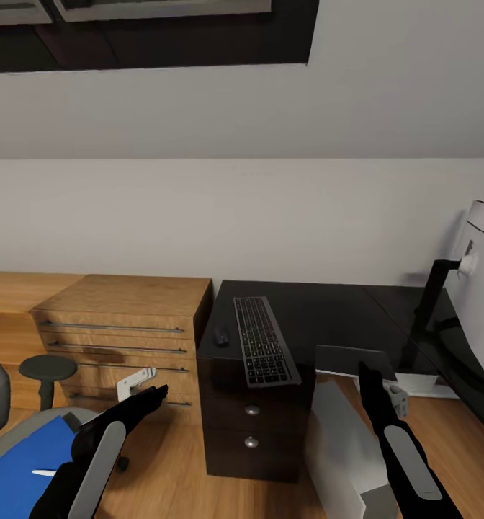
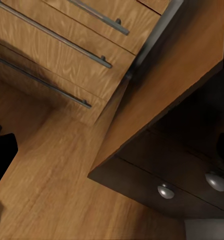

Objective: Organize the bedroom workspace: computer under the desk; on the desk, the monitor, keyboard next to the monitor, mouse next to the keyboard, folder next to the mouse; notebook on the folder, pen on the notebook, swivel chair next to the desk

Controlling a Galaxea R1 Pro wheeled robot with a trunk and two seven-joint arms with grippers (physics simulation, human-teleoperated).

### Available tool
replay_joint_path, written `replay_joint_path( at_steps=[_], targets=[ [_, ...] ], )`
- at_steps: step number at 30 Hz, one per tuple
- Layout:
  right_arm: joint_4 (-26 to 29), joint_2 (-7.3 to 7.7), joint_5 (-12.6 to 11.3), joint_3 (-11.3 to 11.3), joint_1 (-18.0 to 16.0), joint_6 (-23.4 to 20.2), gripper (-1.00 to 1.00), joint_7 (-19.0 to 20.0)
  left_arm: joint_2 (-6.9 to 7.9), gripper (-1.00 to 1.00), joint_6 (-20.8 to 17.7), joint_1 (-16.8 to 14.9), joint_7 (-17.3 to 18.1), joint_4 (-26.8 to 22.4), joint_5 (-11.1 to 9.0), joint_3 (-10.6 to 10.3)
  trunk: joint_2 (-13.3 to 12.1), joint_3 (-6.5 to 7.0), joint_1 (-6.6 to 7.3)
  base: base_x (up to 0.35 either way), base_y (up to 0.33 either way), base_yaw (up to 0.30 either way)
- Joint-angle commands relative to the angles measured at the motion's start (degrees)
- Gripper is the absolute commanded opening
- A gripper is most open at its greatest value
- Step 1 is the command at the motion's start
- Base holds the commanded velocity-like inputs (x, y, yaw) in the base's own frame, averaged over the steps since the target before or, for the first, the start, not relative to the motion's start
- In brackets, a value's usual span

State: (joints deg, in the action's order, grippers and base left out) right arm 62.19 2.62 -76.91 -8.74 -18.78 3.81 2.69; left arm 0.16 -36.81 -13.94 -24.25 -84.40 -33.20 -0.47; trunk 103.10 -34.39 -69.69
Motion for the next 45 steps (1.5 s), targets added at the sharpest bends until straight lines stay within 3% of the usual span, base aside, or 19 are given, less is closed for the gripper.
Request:
replay_joint_path(
  at_steps=[1,20,39,45],
  targets=[
    [-0.04,0.02,-0.61,0.05,-0.03,0.22,-1.0,0.29,0.02,1.0,-0.11,-0.04,-0.54,-0.07,-0.63,-0.05,0.03,-0.06,-0.01,0.144,0.0,0.0],
    [-0.85,-0.08,-0.32,0.38,-0.03,1.36,-1.0,0.01,-0.01,1.0,0.03,-0.04,-0.6,-0.43,-0.61,0.01,0.03,-0.06,-0.01,0.1,0.0,0.0],
    [-0.93,-0.11,-0.17,0.48,-0.03,1.47,-1.0,0.03,-0.12,1.0,0.07,-0.04,-0.63,-0.44,-0.64,-0.05,7.65,-3.47,-4.19,0.001,0.0,0.0],
    [-0.93,-0.11,-0.17,0.46,-0.03,1.47,-1.0,0.01,-0.06,1.0,0.07,-0.04,-0.61,-0.43,-0.83,-0.05,7.65,-3.47,-4.19,0.0,0.0,0.0]
  ],
)
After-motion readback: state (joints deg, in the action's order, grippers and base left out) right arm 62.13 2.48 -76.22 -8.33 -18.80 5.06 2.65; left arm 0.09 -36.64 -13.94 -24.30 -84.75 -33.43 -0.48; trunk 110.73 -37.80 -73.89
